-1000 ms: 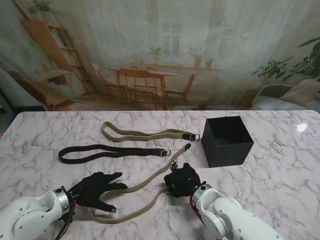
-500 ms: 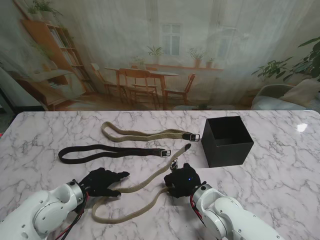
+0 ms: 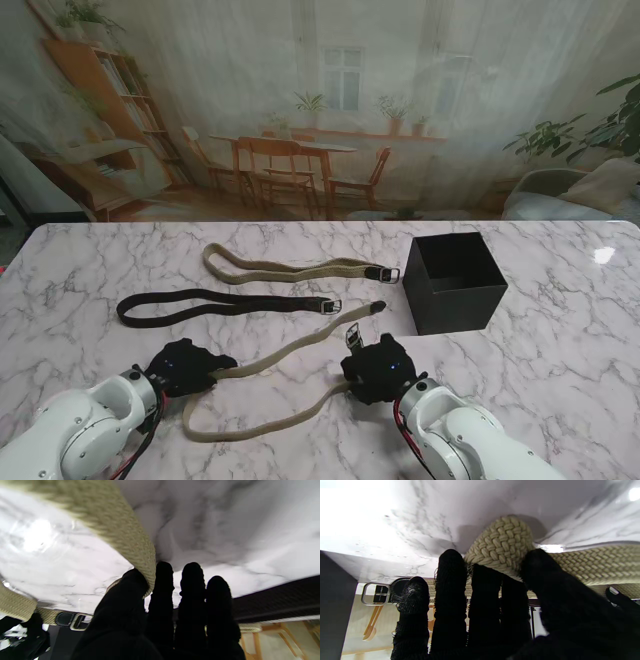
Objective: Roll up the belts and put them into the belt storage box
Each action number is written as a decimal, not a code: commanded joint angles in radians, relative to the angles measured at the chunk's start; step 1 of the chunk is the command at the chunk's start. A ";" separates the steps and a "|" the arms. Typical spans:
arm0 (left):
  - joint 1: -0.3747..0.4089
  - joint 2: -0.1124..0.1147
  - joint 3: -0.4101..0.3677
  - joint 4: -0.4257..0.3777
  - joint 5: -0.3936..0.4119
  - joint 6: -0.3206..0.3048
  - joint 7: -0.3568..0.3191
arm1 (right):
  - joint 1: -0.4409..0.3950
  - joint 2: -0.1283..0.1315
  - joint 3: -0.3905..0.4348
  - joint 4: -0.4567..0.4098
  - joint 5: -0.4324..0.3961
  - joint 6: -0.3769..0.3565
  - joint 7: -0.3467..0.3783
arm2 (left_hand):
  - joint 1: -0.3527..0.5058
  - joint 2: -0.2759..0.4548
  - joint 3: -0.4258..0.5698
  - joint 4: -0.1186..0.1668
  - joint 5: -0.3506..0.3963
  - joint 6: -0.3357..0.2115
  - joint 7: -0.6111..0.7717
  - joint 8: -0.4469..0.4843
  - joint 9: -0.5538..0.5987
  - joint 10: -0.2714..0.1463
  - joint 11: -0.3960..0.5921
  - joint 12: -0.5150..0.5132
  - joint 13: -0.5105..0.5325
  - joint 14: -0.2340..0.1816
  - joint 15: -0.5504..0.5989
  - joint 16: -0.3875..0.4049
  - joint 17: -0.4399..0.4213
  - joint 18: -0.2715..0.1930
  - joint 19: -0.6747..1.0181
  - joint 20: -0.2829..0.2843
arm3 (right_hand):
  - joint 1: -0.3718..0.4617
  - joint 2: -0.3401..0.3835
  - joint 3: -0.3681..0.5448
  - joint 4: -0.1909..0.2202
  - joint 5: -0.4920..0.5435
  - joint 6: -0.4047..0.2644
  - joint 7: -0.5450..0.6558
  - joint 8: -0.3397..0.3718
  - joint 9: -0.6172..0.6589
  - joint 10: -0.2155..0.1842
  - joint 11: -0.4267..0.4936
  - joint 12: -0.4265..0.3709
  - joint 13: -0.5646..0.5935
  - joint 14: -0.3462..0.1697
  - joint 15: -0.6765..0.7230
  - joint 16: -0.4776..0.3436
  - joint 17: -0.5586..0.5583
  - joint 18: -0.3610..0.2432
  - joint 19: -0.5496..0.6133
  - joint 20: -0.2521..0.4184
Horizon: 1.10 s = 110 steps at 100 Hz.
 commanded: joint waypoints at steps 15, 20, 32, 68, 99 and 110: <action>0.104 0.000 -0.073 -0.051 0.049 0.061 0.033 | -0.063 0.010 0.044 -0.042 -0.036 -0.006 0.005 | 0.000 -0.052 0.087 0.037 0.058 -0.002 0.026 0.022 0.049 0.046 0.040 -0.008 0.057 0.022 0.060 0.026 0.034 0.031 0.065 0.035 | 0.078 0.006 0.073 0.004 0.027 -0.027 0.025 0.004 0.058 0.011 0.068 0.024 0.001 -0.033 -0.038 -0.005 0.002 -0.004 0.028 -0.010; 0.115 0.000 -0.082 -0.053 0.058 0.066 0.042 | -0.069 0.010 0.049 -0.043 -0.037 -0.005 0.000 | -0.003 -0.051 0.090 0.037 0.060 -0.002 0.027 0.025 0.049 0.046 0.044 -0.009 0.060 0.019 0.062 0.027 0.036 0.030 0.066 0.036 | 0.078 0.006 0.074 0.004 0.027 -0.028 0.025 0.004 0.059 0.012 0.068 0.024 0.001 -0.033 -0.038 -0.005 0.002 -0.004 0.028 -0.011; 0.121 -0.002 -0.084 -0.045 0.059 0.080 0.056 | -0.073 0.009 0.051 -0.040 -0.035 0.005 -0.005 | -0.010 -0.052 0.098 0.037 0.067 -0.001 0.025 0.032 0.048 0.051 0.054 -0.011 0.065 0.016 0.067 0.029 0.039 0.031 0.067 0.036 | 0.078 0.007 0.073 0.004 0.026 -0.028 0.025 0.005 0.058 0.011 0.067 0.025 0.001 -0.033 -0.039 -0.005 0.002 -0.004 0.028 -0.011; 0.100 -0.005 -0.069 -0.039 0.032 0.098 0.070 | -0.083 0.005 0.065 -0.061 -0.024 -0.002 -0.011 | -0.030 -0.074 0.136 0.030 0.065 0.028 0.003 0.043 0.050 0.058 0.080 -0.028 0.076 0.010 0.077 0.034 0.048 0.034 0.073 0.038 | 0.085 0.005 0.077 0.004 0.030 -0.030 0.026 0.008 0.060 0.014 0.072 0.031 0.002 -0.031 -0.037 -0.004 0.004 -0.005 0.030 -0.012; 0.191 -0.015 -0.208 -0.176 0.087 0.027 0.108 | -0.185 0.005 0.183 -0.179 -0.082 -0.054 -0.014 | -0.034 -0.078 0.149 0.033 0.079 0.036 0.011 0.054 0.051 0.062 0.091 -0.034 0.081 0.013 0.081 0.035 0.053 0.037 0.075 0.039 | 0.088 0.000 0.081 0.004 0.036 -0.027 0.029 0.012 0.063 0.023 0.075 0.037 0.005 -0.026 -0.033 -0.002 0.007 -0.007 0.031 -0.013; 0.233 -0.019 -0.240 -0.204 0.106 0.030 0.139 | -0.215 0.007 0.213 -0.201 -0.114 -0.055 -0.010 | -0.039 -0.077 0.153 0.035 0.089 0.036 0.011 0.058 0.051 0.063 0.093 -0.035 0.080 0.013 0.082 0.036 0.051 0.035 0.077 0.041 | 0.087 0.000 0.080 0.004 0.037 -0.028 0.027 0.012 0.063 0.021 0.073 0.038 0.005 -0.025 -0.033 -0.002 0.007 -0.007 0.031 -0.013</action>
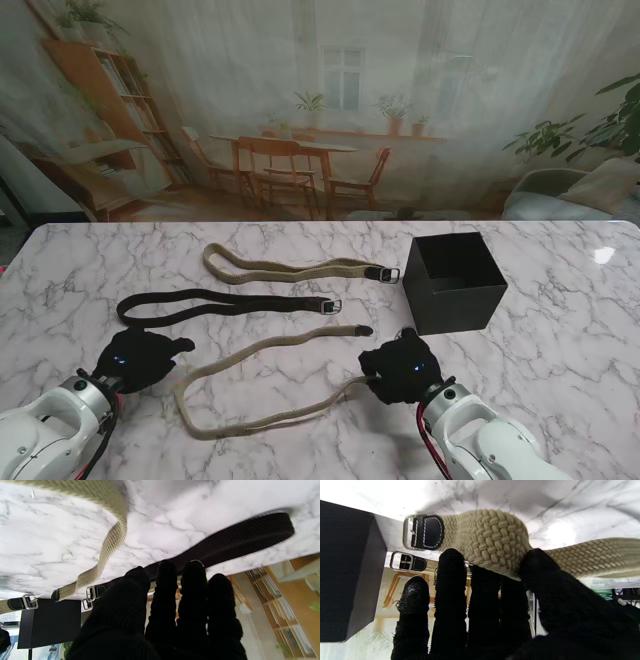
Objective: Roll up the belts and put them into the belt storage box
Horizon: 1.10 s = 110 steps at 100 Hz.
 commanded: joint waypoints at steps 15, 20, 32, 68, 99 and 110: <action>0.021 0.002 0.007 0.035 0.023 -0.001 0.076 | -0.031 0.008 0.020 -0.001 -0.017 0.008 0.005 | 0.040 0.069 -0.113 -0.022 0.019 -0.027 -0.019 0.055 -0.029 -0.025 -0.054 -0.065 -0.058 -0.003 -0.087 -0.065 -0.080 0.007 -0.012 0.019 | 0.077 0.003 0.076 0.003 0.036 -0.044 0.024 0.014 0.052 0.009 0.064 0.014 -0.001 -0.027 -0.023 0.000 -0.002 -0.008 0.030 -0.009; 0.007 0.005 0.013 0.061 0.023 -0.027 0.096 | -0.030 0.008 0.020 0.006 -0.021 0.015 0.005 | 0.032 0.116 -0.162 -0.026 0.010 -0.052 -0.024 0.060 -0.103 -0.021 -0.092 -0.170 -0.113 -0.006 -0.205 -0.152 -0.131 0.008 -0.076 -0.010 | 0.077 0.004 0.076 0.002 0.036 -0.044 0.024 0.014 0.052 0.008 0.062 0.014 -0.002 -0.027 -0.024 0.000 -0.002 -0.008 0.030 -0.009; -0.012 0.013 0.007 0.079 0.000 -0.128 0.033 | -0.027 0.008 0.019 0.023 -0.026 0.037 -0.002 | -0.018 0.209 -0.231 -0.015 -0.088 -0.123 -0.127 -0.039 -0.453 -0.027 -0.296 -0.684 -0.325 -0.011 -0.556 -0.452 -0.289 0.007 -0.365 -0.142 | 0.077 0.006 0.075 0.002 0.035 -0.045 0.024 0.015 0.052 0.007 0.061 0.015 -0.002 -0.028 -0.026 -0.001 -0.002 -0.008 0.030 -0.009; -0.006 0.036 -0.038 0.066 -0.176 -0.288 -0.294 | -0.020 0.004 0.010 0.052 -0.011 0.072 -0.035 | -0.414 -0.009 -0.072 0.096 -0.292 -0.158 -0.293 -0.147 -0.806 0.015 -0.491 -0.908 -0.565 0.025 -0.730 -0.682 -0.403 -0.009 -0.817 -0.271 | 0.081 0.009 0.073 0.000 0.033 -0.047 0.022 0.018 0.049 0.007 0.059 0.017 -0.005 -0.028 -0.027 0.000 -0.008 -0.006 0.025 -0.012; -0.073 0.043 0.064 0.134 -0.085 -0.251 -0.248 | -0.013 0.003 0.002 0.064 -0.003 0.079 -0.041 | -0.358 -0.043 -0.202 -0.050 -0.119 -0.199 -0.151 -0.050 -0.775 -0.018 -0.467 -0.873 -0.547 -0.015 -0.703 -0.649 -0.379 -0.043 -0.821 -0.203 | 0.081 0.011 0.072 -0.001 0.032 -0.050 0.022 0.021 0.048 0.005 0.061 0.022 -0.006 -0.029 -0.027 0.001 -0.009 -0.004 0.023 -0.014; -0.106 0.044 0.109 0.167 -0.071 -0.215 -0.224 | -0.013 0.003 0.003 0.066 -0.006 0.083 -0.046 | -0.240 0.000 -0.215 -0.053 0.064 -0.205 0.044 0.109 -0.755 -0.047 -0.424 -0.850 -0.551 -0.040 -0.686 -0.626 -0.383 -0.078 -0.768 -0.184 | 0.082 0.011 0.073 0.000 0.032 -0.049 0.023 0.021 0.047 0.007 0.062 0.023 -0.005 -0.029 -0.026 0.001 -0.009 -0.003 0.023 -0.014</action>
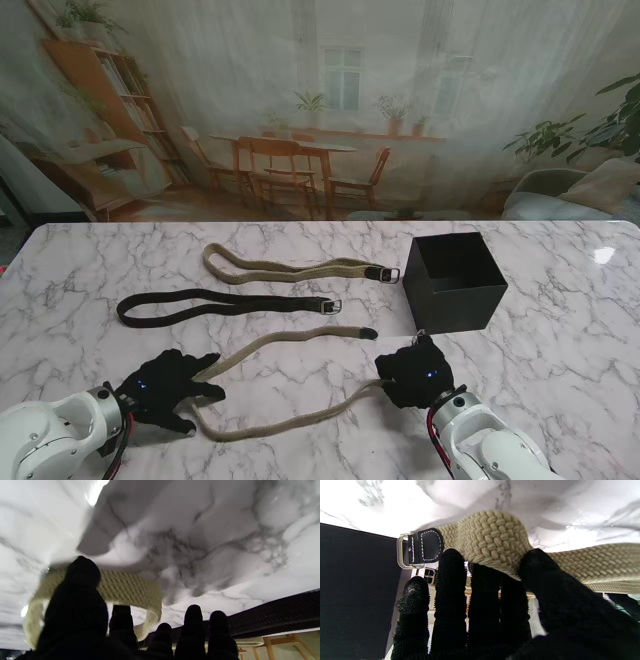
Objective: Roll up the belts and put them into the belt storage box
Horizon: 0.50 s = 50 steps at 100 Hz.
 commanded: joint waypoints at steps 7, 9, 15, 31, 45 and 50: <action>-0.018 -0.004 0.029 0.038 0.070 0.012 0.043 | -0.005 -0.002 0.009 0.000 -0.010 0.008 -0.001 | 0.159 -0.010 -0.034 -0.022 0.261 0.035 0.332 0.201 0.041 -0.042 0.064 0.041 0.002 -0.036 0.035 0.033 -0.006 -0.036 0.095 0.030 | 0.081 0.010 0.073 0.000 0.032 -0.049 0.023 0.018 0.046 0.007 0.062 0.022 -0.005 -0.027 -0.024 -0.001 -0.010 -0.003 0.015 -0.006; -0.019 -0.004 0.031 0.040 0.082 0.016 0.059 | -0.007 -0.002 0.011 0.000 -0.012 0.009 -0.001 | 0.176 -0.006 -0.040 -0.019 0.278 0.040 0.372 0.203 0.055 -0.045 0.075 0.047 0.006 -0.037 0.038 0.037 -0.007 -0.037 0.109 0.029 | 0.081 0.010 0.073 0.000 0.033 -0.049 0.023 0.018 0.046 0.007 0.062 0.022 -0.005 -0.027 -0.024 -0.001 -0.010 -0.003 0.015 -0.006; -0.016 -0.004 0.030 0.043 0.117 0.031 0.096 | -0.010 -0.002 0.016 0.001 -0.016 0.014 -0.003 | 0.220 0.018 -0.033 -0.019 0.322 0.061 0.493 0.201 0.118 -0.052 0.116 0.076 0.015 -0.042 0.049 0.048 -0.013 -0.035 0.154 0.035 | 0.082 0.010 0.073 0.000 0.034 -0.050 0.024 0.019 0.046 0.008 0.063 0.023 -0.006 -0.027 -0.023 -0.001 -0.010 -0.003 0.015 -0.007; 0.011 -0.002 0.001 0.036 0.203 0.072 0.157 | -0.018 -0.004 0.029 0.009 -0.018 0.035 -0.021 | 0.244 0.024 -0.027 -0.016 0.313 0.121 0.566 0.210 0.184 -0.039 0.149 0.122 0.041 -0.041 0.064 0.063 -0.008 -0.021 0.201 0.044 | 0.084 0.010 0.074 0.000 0.035 -0.049 0.025 0.020 0.046 0.010 0.064 0.025 -0.006 -0.024 -0.022 0.000 -0.011 -0.002 0.015 -0.007; 0.044 -0.002 -0.036 0.018 0.256 0.094 0.232 | -0.030 -0.006 0.048 0.005 -0.022 0.039 -0.042 | 0.256 0.025 -0.019 -0.013 0.306 0.156 0.587 0.234 0.215 -0.026 0.159 0.150 0.060 -0.041 0.074 0.076 0.001 -0.010 0.231 0.054 | 0.085 0.010 0.074 -0.001 0.036 -0.051 0.026 0.021 0.046 0.012 0.065 0.025 -0.006 -0.023 -0.021 0.001 -0.012 -0.002 0.015 -0.006; 0.057 -0.002 -0.051 0.006 0.276 0.095 0.253 | -0.033 -0.006 0.055 0.002 -0.026 0.038 -0.048 | 0.259 0.025 -0.017 -0.013 0.306 0.166 0.590 0.238 0.221 -0.025 0.160 0.156 0.063 -0.042 0.075 0.078 0.002 -0.010 0.237 0.056 | 0.085 0.010 0.073 -0.001 0.036 -0.051 0.026 0.022 0.047 0.012 0.065 0.025 -0.006 -0.024 -0.021 0.001 -0.011 -0.002 0.015 -0.006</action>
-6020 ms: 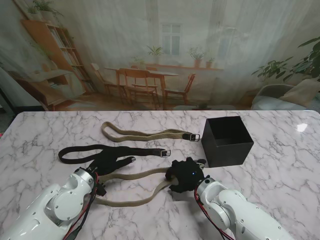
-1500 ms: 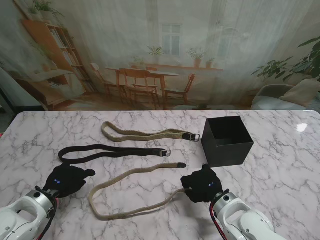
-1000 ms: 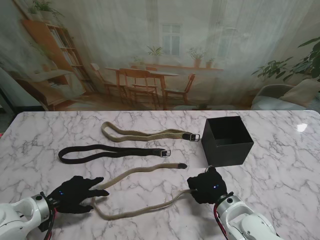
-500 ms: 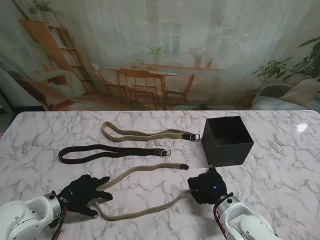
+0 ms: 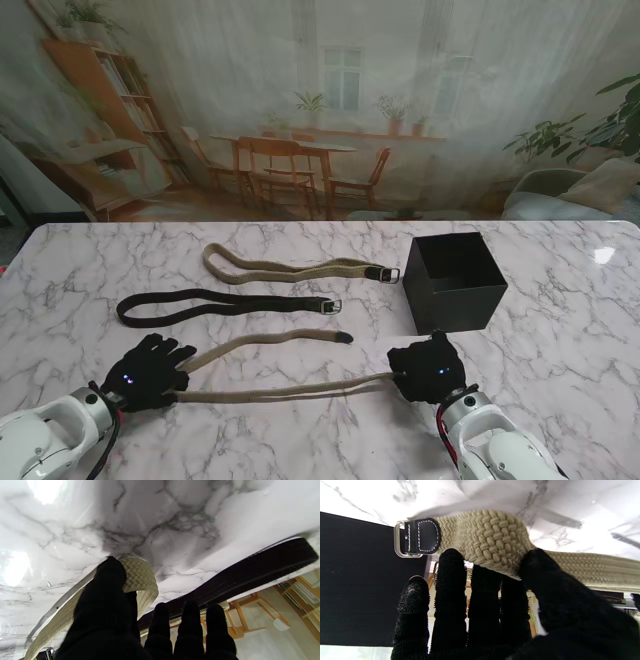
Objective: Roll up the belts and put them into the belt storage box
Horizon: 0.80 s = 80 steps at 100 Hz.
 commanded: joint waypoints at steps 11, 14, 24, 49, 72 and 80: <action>0.048 0.006 -0.047 -0.033 0.039 0.015 0.035 | -0.019 0.001 0.026 -0.005 -0.015 0.007 -0.021 | 0.047 0.008 0.015 -0.009 0.068 0.101 0.050 0.037 0.032 0.017 0.012 0.028 0.030 -0.009 0.024 0.021 0.003 0.016 0.038 0.023 | 0.086 0.010 0.074 0.011 0.037 -0.049 0.027 0.022 0.046 0.012 0.065 0.023 -0.007 -0.024 -0.021 0.002 -0.011 -0.002 0.016 -0.006; 0.055 0.006 -0.057 -0.039 0.045 0.017 0.048 | -0.021 0.001 0.031 -0.005 -0.016 0.008 -0.025 | 0.047 0.007 0.015 -0.009 0.067 0.101 0.050 0.037 0.033 0.017 0.012 0.030 0.031 -0.009 0.024 0.021 0.003 0.017 0.040 0.024 | 0.086 0.010 0.074 0.011 0.038 -0.050 0.027 0.023 0.046 0.012 0.065 0.023 -0.007 -0.023 -0.021 0.002 -0.011 -0.002 0.016 -0.006; 0.082 0.005 -0.093 -0.060 0.068 0.025 0.081 | -0.028 0.000 0.044 -0.003 -0.024 0.013 -0.039 | 0.047 0.006 0.016 -0.009 0.069 0.102 0.050 0.039 0.038 0.019 0.011 0.033 0.032 -0.006 0.024 0.023 0.003 0.018 0.044 0.024 | 0.086 0.009 0.074 0.011 0.037 -0.050 0.026 0.023 0.046 0.013 0.065 0.023 -0.008 -0.022 -0.021 0.002 -0.011 -0.002 0.016 -0.006; 0.104 0.005 -0.104 -0.057 0.085 0.050 0.074 | -0.030 0.003 0.050 0.023 -0.040 0.037 -0.029 | 0.042 0.005 0.015 -0.010 0.071 0.088 0.043 0.036 0.045 0.021 0.004 0.038 0.033 -0.009 0.020 0.025 0.000 0.019 0.045 0.021 | 0.086 0.013 0.069 0.009 0.036 -0.055 0.024 0.023 0.041 0.009 0.058 0.021 -0.015 -0.026 -0.029 -0.001 -0.015 0.000 0.012 -0.007; 0.078 0.010 -0.040 -0.005 0.099 0.101 0.028 | -0.010 0.013 0.000 0.045 -0.050 0.042 0.041 | 0.028 0.021 0.009 -0.012 0.052 0.041 0.032 0.027 0.037 0.018 -0.007 0.037 0.030 -0.007 0.012 0.023 -0.006 0.018 0.037 0.013 | 0.065 0.002 0.052 0.013 0.017 -0.074 0.007 0.020 0.022 0.003 -0.033 -0.024 -0.026 -0.032 -0.118 -0.041 -0.026 0.009 -0.014 -0.017; 0.077 0.010 -0.037 -0.001 0.096 0.105 0.022 | -0.011 0.014 -0.008 0.044 -0.052 0.041 0.050 | 0.024 0.030 0.005 -0.015 0.038 0.024 0.019 0.017 0.032 0.017 -0.015 0.033 0.029 -0.006 0.009 0.021 -0.009 0.021 0.032 0.009 | -0.009 -0.022 0.025 0.017 -0.018 -0.059 -0.020 0.006 -0.016 0.014 -0.102 -0.048 -0.046 -0.019 -0.167 -0.061 -0.037 0.010 -0.027 -0.021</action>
